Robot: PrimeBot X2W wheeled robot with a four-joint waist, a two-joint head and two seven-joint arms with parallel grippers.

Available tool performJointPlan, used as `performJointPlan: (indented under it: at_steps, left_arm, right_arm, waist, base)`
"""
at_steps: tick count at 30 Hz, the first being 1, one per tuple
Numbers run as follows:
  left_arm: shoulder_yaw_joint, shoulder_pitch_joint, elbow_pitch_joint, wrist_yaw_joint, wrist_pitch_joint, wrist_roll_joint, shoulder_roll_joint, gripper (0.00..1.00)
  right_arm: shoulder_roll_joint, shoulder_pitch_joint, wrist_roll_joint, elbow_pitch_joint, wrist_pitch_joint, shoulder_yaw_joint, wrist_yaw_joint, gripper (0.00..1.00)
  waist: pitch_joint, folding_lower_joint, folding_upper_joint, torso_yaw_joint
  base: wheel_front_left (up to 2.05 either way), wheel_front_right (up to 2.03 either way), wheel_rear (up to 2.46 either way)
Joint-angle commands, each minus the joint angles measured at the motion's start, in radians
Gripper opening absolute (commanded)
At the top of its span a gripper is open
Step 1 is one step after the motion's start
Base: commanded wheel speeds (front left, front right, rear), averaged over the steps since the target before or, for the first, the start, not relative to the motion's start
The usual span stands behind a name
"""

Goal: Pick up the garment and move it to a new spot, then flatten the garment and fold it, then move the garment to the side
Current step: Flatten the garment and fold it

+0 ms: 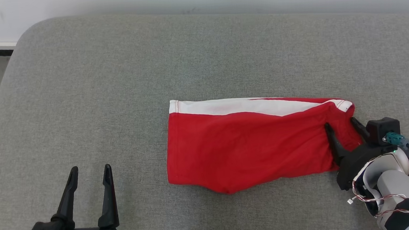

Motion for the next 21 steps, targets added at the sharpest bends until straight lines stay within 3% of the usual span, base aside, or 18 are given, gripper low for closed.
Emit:
performJointPlan:
  at_steps: [1, 7, 12, 13, 14, 15, 21]
  left_arm:
    - [0.003, -0.009, 0.002, -0.003, 0.000, 0.003, -0.002, 1.00]
    - [0.002, -0.012, 0.002, -0.001, 0.000, -0.004, -0.002, 1.00]
    - [0.000, 0.001, 0.005, 0.005, 0.000, -0.007, -0.002, 1.00]
    - [0.001, 0.002, 0.006, 0.006, 0.000, -0.007, -0.002, 1.00]
    - [0.002, 0.004, 0.006, 0.006, 0.000, -0.006, -0.002, 1.00]
    - [0.003, 0.008, 0.006, 0.007, 0.000, -0.006, -0.002, 1.00]
    - [0.009, 0.025, 0.008, 0.012, 0.000, -0.002, -0.002, 1.00]
  right_arm:
    - [0.004, 0.017, 0.008, 0.046, 0.006, 0.003, -0.003, 1.00]
    - [0.017, 0.015, 0.035, 0.105, 0.014, 0.019, -0.003, 1.00]
    - [0.034, 0.012, 0.057, 0.153, 0.082, 0.070, -0.003, 1.00]
    - [0.037, 0.009, 0.062, 0.159, 0.098, 0.080, -0.003, 0.47]
    - [0.040, 0.008, 0.065, 0.167, 0.118, 0.093, -0.003, 0.13]
    - [0.044, 0.008, 0.074, 0.169, 0.134, 0.105, -0.003, 0.00]
    - [-0.009, -0.031, 0.111, 0.139, 0.154, 0.154, -0.003, 0.00]
  waist:
    - [-0.002, 0.0000, 0.0000, -0.003]
    - [-0.004, 0.0000, 0.0000, -0.008]
    - [-0.013, 0.0000, 0.0000, -0.013]
    - [-0.015, 0.0000, 0.0000, -0.013]
    - [-0.019, 0.0000, 0.0000, -0.014]
    - [-0.023, 0.0000, 0.0000, -0.015]
    - [-0.051, 0.0000, 0.0000, -0.029]
  base:
    - [0.00, 0.00, 0.00]
    - [0.00, 0.00, 0.00]
    - [0.00, 0.00, 0.00]
    - [0.00, 0.00, 0.00]
    - [0.00, 0.00, 0.00]
    - [0.00, 0.00, 0.00]
    - [0.00, 0.00, 0.00]
